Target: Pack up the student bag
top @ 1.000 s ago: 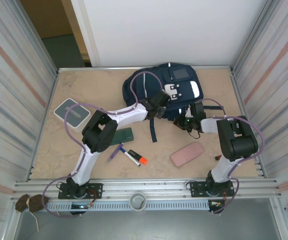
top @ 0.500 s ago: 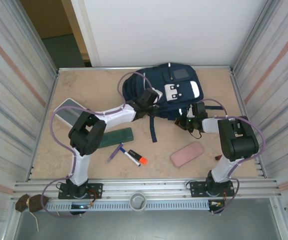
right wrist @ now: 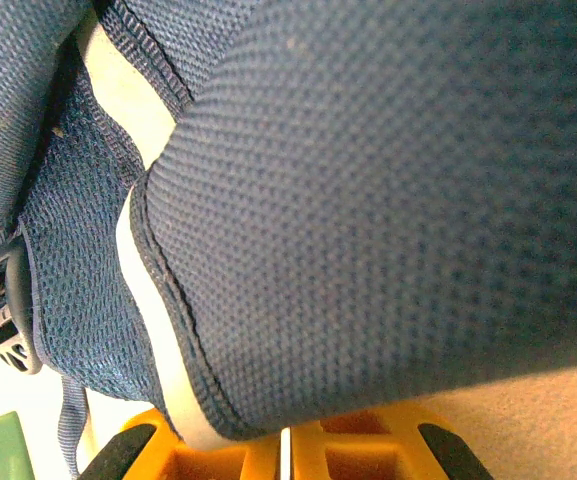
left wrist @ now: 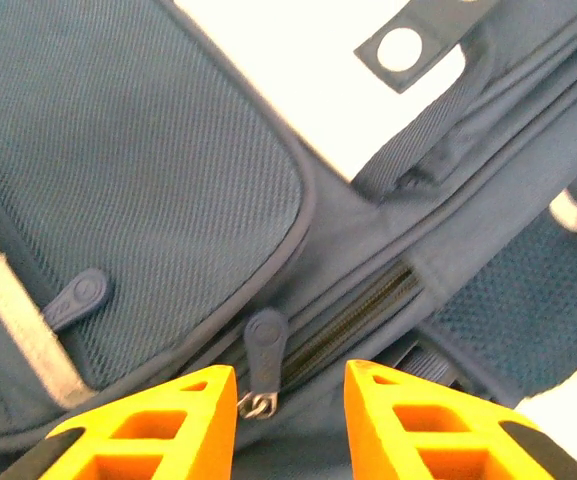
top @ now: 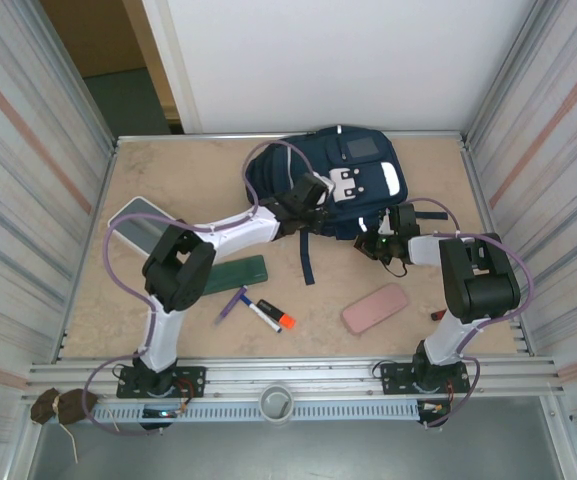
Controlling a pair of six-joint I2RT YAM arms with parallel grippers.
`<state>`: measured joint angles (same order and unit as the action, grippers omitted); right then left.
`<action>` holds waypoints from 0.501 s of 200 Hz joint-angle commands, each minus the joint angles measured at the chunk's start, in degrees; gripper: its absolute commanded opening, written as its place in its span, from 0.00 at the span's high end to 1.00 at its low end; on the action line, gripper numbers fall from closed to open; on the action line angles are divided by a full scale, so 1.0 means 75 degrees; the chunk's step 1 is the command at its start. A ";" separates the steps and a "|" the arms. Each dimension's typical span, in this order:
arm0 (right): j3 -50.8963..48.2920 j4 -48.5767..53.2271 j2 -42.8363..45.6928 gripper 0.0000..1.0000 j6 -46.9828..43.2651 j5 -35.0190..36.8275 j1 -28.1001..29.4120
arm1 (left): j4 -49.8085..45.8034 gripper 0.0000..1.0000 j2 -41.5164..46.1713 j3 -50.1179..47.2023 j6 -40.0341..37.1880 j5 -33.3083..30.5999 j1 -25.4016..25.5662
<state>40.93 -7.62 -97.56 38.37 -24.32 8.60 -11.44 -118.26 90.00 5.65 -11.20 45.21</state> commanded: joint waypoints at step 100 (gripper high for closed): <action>0.0051 0.0102 -0.0091 0.90 -0.0112 -0.0168 0.0049 | -0.1884 0.55 -0.1818 0.2291 0.0430 -0.2151 0.0206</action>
<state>40.93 -7.68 -97.56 38.37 -24.51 8.64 -22.20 -129.01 103.74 7.84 -22.81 47.13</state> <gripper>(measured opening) 0.097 0.457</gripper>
